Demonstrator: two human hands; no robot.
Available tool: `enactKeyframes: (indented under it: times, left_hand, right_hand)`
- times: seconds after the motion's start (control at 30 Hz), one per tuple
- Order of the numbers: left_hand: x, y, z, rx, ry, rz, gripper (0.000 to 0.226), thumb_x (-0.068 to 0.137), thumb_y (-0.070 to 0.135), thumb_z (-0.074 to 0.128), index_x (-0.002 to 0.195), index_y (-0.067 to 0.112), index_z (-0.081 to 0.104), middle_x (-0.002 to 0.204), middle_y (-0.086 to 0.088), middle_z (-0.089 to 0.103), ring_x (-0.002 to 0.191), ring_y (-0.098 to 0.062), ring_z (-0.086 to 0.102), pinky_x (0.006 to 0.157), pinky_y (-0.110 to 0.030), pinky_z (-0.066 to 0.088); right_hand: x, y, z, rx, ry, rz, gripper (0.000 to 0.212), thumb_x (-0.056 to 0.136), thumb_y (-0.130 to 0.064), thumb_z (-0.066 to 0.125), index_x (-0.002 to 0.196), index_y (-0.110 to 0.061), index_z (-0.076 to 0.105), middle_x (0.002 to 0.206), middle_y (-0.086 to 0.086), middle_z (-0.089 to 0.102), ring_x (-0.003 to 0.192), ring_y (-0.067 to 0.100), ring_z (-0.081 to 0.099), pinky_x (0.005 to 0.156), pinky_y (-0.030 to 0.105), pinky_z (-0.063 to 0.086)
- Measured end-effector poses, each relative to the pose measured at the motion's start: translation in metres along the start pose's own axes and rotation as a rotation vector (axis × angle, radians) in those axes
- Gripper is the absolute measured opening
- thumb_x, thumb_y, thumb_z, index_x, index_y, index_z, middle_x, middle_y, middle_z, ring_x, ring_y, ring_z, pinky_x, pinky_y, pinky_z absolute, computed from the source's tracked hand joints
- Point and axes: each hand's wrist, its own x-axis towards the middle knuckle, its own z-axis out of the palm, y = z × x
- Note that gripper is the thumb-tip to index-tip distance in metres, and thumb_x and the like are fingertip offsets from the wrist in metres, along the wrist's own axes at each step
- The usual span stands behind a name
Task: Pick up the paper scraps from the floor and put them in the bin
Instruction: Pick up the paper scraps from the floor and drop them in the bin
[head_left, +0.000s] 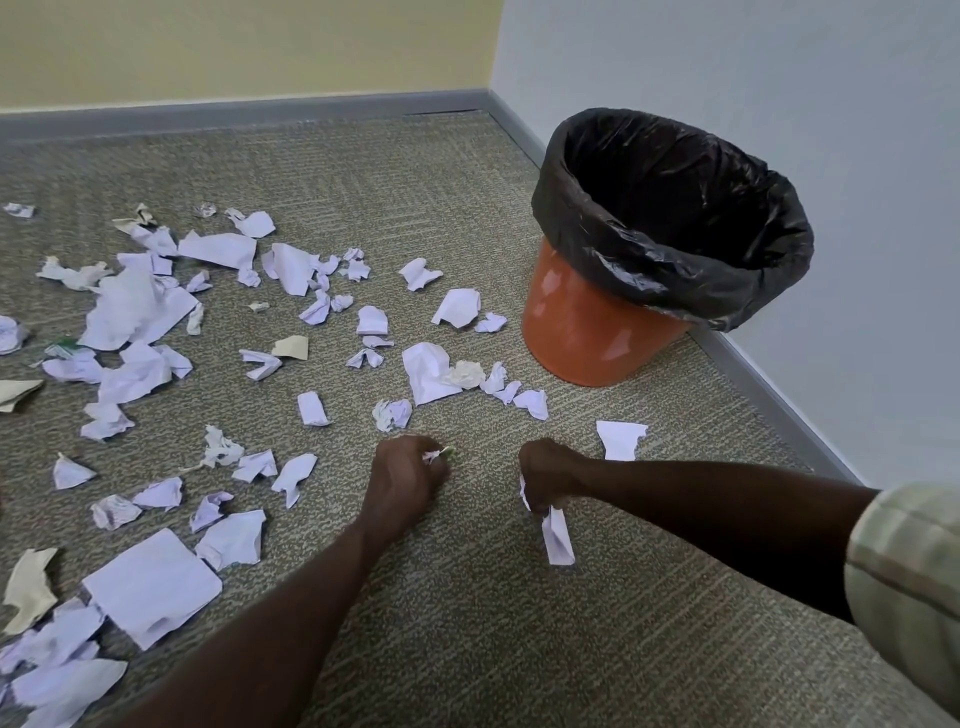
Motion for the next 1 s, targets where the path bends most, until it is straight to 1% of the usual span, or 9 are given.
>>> enactKeyframes:
  times: [0.17,0.27,0.37,0.43,0.53,0.67,0.8,0.87,1.0]
  left_hand:
    - [0.003,0.034,0.001,-0.227,0.066,-0.156,0.011,0.087,0.019,0.073,0.096,0.014,0.077,0.078,-0.002,0.071,0.063,-0.008,0.063,0.057,-0.007,0.044]
    - [0.016,0.052,-0.005,-0.373,0.194,-0.197,0.011,0.082,0.021,0.073,0.092,0.020,0.076,0.078,-0.004,0.074,0.072,-0.024,0.070,0.071,-0.031,0.057]
    - [0.033,0.079,-0.026,-0.578,0.317,-0.255,0.016,0.087,0.012,0.069,0.102,0.016,0.073,0.091,-0.006,0.073,0.077,-0.022,0.068,0.069,-0.032,0.056]
    - [0.045,0.100,-0.048,-0.654,0.415,-0.259,0.020,0.090,0.010,0.066,0.109,0.016,0.070,0.100,-0.005,0.070,0.076,-0.014,0.063,0.067,-0.028,0.053]
    - [0.067,0.130,-0.080,-0.828,0.491,-0.191,0.020,0.091,0.005,0.060,0.104,0.017,0.067,0.108,-0.004,0.069,0.090,-0.015,0.067,0.078,-0.033,0.058]
    - [0.093,0.182,-0.114,-1.027,0.509,-0.063,0.026,0.088,0.000,0.058,0.108,0.011,0.069,0.106,-0.008,0.073,0.094,-0.021,0.070,0.076,-0.034,0.059]
    - [0.111,0.256,-0.131,-1.142,0.472,0.102,0.026,0.082,-0.002,0.063,0.092,0.021,0.069,0.100,-0.008,0.075,0.095,-0.024,0.072,0.087,-0.045,0.059]
    - [0.117,0.294,-0.131,-1.120,0.466,0.176,0.026,0.082,0.001,0.063,0.088,0.026,0.068,0.100,-0.003,0.074,0.094,-0.021,0.072,0.086,-0.044,0.060]
    - [0.127,0.352,-0.105,-0.898,0.277,0.228,0.019,0.081,0.008,0.060,0.090,0.021,0.070,0.096,-0.002,0.075,0.089,-0.022,0.072,0.079,-0.037,0.060]
  right_hand:
    - [-0.007,-0.007,-0.034,0.159,0.091,-0.074,0.026,0.076,-0.009,0.069,0.055,-0.015,0.056,0.033,-0.004,0.051,0.027,0.003,0.047,0.040,0.020,0.040]
    - [-0.014,-0.024,-0.072,0.256,0.239,-0.121,0.018,0.072,-0.010,0.072,0.057,-0.011,0.062,0.054,0.004,0.058,0.042,0.009,0.049,0.045,0.022,0.035]
    - [-0.024,-0.042,-0.113,0.262,0.400,-0.141,0.014,0.075,-0.020,0.072,0.077,-0.006,0.070,0.059,0.002,0.058,0.058,0.017,0.056,0.044,0.022,0.036]
    - [-0.036,-0.052,-0.140,0.232,0.509,-0.180,0.017,0.078,-0.022,0.068,0.071,-0.006,0.067,0.058,0.000,0.057,0.054,0.014,0.055,0.044,0.020,0.035]
    - [-0.066,-0.060,-0.180,0.248,0.710,-0.264,0.039,0.083,-0.018,0.065,0.053,-0.012,0.040,0.051,-0.002,0.042,0.044,0.006,0.039,0.041,0.015,0.030]
    - [-0.118,-0.056,-0.233,0.168,0.884,-0.249,0.040,0.086,-0.016,0.059,0.056,-0.013,0.034,0.055,0.000,0.039,0.047,0.007,0.038,0.038,0.017,0.028]
    - [-0.176,-0.018,-0.277,0.152,0.962,-0.160,0.037,0.081,-0.019,0.065,0.054,-0.015,0.040,0.050,0.000,0.042,0.040,0.017,0.043,0.032,0.014,0.029]
    - [-0.196,0.011,-0.292,0.127,1.075,-0.060,0.037,0.080,-0.018,0.063,0.053,-0.014,0.038,0.045,0.003,0.040,0.043,0.021,0.037,0.037,0.020,0.029]
    - [-0.191,0.070,-0.309,0.182,1.150,0.177,0.027,0.077,-0.009,0.057,0.053,-0.014,0.044,0.027,-0.003,0.045,0.049,0.017,0.054,0.042,0.020,0.034]
